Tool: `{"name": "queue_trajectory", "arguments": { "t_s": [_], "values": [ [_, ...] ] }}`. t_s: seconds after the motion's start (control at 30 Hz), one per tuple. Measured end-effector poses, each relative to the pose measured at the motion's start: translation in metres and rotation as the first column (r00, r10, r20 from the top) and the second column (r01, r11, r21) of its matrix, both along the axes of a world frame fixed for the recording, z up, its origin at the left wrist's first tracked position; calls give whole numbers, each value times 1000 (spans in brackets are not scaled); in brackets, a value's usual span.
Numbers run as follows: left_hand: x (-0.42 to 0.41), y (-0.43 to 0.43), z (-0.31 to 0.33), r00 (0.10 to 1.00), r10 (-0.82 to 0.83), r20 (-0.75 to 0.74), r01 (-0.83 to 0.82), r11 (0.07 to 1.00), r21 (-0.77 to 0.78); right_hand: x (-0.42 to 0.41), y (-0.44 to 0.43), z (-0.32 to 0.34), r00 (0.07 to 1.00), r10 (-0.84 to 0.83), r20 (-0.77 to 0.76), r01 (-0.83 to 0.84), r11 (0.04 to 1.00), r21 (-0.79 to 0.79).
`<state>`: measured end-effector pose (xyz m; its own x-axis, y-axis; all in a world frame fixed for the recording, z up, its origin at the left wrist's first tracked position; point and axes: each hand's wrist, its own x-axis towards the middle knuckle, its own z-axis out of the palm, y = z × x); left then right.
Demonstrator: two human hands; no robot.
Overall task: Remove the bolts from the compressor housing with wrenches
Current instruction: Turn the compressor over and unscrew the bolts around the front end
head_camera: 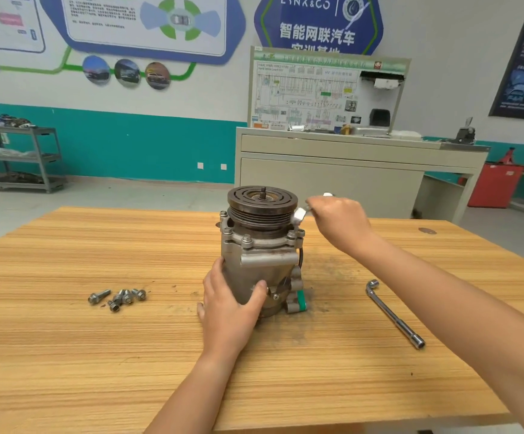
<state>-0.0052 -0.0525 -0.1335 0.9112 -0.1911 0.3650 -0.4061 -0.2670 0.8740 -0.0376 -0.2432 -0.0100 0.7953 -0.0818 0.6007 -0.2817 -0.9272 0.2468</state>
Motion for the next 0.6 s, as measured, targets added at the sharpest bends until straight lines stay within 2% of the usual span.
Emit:
{"name": "queue_trajectory", "arguments": {
  "t_s": [0.03,0.1,0.13,0.2,0.27,0.37,0.6],
  "values": [
    [0,0,0,1000,-4,-3,4,1000,-4,-9,3,0,994,29,101,-44,988,147],
    [0,0,0,1000,-10,-11,10,1000,-17,-33,17,0,956,96,277,-208,889,409],
    [0,0,0,1000,-13,-14,13,1000,-23,-45,24,0,946,114,305,-247,860,446],
    [0,-1,0,1000,-14,-16,14,1000,-28,-69,35,-1,974,103,204,-184,881,435],
    [-1,-1,0,1000,-14,-15,14,1000,-28,-88,41,-3,1000,3,17,-9,936,353],
    [-1,-1,0,1000,-12,-12,12,1000,-23,-98,53,-1,972,-148,-183,178,971,162],
    [-1,-1,1,1000,-10,-16,9,1000,-30,-96,87,22,897,-298,-326,236,947,-217]
  ]
}}
